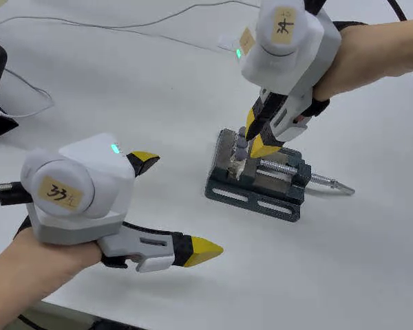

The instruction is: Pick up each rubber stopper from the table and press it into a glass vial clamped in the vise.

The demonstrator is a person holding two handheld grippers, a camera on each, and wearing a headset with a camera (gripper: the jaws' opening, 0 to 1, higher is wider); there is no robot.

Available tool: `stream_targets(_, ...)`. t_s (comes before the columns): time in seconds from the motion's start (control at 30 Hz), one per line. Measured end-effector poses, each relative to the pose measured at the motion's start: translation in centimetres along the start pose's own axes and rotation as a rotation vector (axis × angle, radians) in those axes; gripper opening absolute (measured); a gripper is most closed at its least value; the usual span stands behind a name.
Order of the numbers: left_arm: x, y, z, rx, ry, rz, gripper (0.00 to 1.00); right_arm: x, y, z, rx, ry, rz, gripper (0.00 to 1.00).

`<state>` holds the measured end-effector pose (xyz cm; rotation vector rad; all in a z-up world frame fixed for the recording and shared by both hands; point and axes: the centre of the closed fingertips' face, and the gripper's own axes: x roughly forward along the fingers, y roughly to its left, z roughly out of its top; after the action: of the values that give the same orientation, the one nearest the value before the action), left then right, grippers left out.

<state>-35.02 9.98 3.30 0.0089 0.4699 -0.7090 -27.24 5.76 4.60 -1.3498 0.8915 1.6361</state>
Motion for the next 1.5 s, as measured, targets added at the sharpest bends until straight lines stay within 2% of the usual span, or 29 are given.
stream_targets(0.3, 0.2, -0.2, 0.2, 0.003, -0.003, -0.004, 0.97, 0.1, 0.0, 0.5, 0.007, -0.031, -0.010, 0.05)
stream_targets(0.47, 0.1, -0.1, 0.0, -0.001, 0.002, -0.001, 0.97, 0.7, 0.0, 0.7, 0.006, -0.035, -0.001, 0.05)
stream_targets(0.6, 0.0, 0.0, -0.2, -0.006, 0.006, 0.001, 0.97, 0.8, -0.2, 0.8, 0.013, -0.044, -0.001, 0.01)
stream_targets(1.03, 0.1, 0.0, -0.5, -0.012, 0.011, -0.002, 0.97, 1.6, -0.3, 0.6, 0.015, -0.037, 0.004, 0.00)
stream_targets(1.5, 0.5, -0.3, -0.8, -0.018, 0.018, -0.014, 0.97, 1.5, -0.3, 0.6, 0.038, -0.040, 0.011, 0.00)
